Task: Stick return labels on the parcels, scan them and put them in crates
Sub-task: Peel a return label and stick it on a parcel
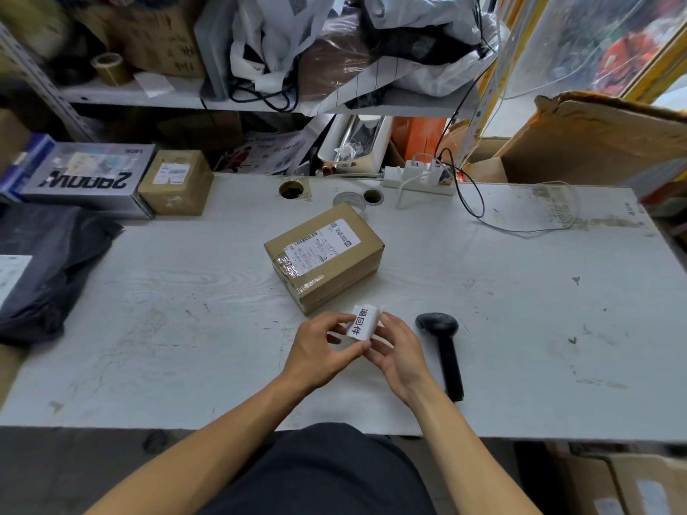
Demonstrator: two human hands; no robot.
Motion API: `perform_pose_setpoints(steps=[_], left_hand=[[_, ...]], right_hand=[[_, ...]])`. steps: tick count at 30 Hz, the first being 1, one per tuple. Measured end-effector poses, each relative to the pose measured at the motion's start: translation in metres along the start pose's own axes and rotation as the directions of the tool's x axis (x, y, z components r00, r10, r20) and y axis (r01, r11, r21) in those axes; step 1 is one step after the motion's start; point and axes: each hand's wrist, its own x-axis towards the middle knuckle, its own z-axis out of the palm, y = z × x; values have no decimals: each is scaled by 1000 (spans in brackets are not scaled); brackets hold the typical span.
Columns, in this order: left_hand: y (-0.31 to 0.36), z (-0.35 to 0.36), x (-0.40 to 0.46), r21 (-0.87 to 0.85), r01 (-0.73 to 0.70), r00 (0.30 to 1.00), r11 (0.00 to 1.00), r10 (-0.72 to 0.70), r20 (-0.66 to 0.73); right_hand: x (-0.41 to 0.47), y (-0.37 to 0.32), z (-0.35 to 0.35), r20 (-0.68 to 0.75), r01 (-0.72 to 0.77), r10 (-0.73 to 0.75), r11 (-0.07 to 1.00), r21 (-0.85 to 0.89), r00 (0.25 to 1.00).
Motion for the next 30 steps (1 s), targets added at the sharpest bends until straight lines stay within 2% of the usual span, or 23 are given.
perform_pose_setpoints(steps=[7, 11, 15, 19, 21, 23, 25, 30], left_hand=[[6, -1, -2, -73, 87, 996, 994, -84, 39], [7, -2, -2, -109, 119, 992, 987, -114, 50], [3, -3, -3, -109, 185, 979, 977, -173, 111], [-6, -8, 0, -117, 250, 968, 961, -244, 61], [-9, -14, 1, -67, 192, 981, 979, -191, 29], [-10, -18, -1, -27, 112, 993, 993, -110, 50], [-9, -18, -3, -10, 90, 993, 996, -89, 79], [-4, -19, -1, -173, 218, 968, 961, -190, 165]], right_hand=[[-1, 1, -2, 23, 63, -61, 991, -120, 998], [-2, 4, -6, 65, 103, -89, 958, -268, 994], [1, 6, -8, 35, 127, -122, 924, -360, 992], [3, 9, -10, 15, 128, -133, 903, -410, 991], [4, 12, -10, -7, 124, -139, 902, -415, 990], [5, 12, -8, -18, 114, -133, 903, -414, 991], [4, 11, -5, -9, 102, -116, 905, -412, 993], [6, 13, -4, 11, 91, -97, 886, -454, 995]])
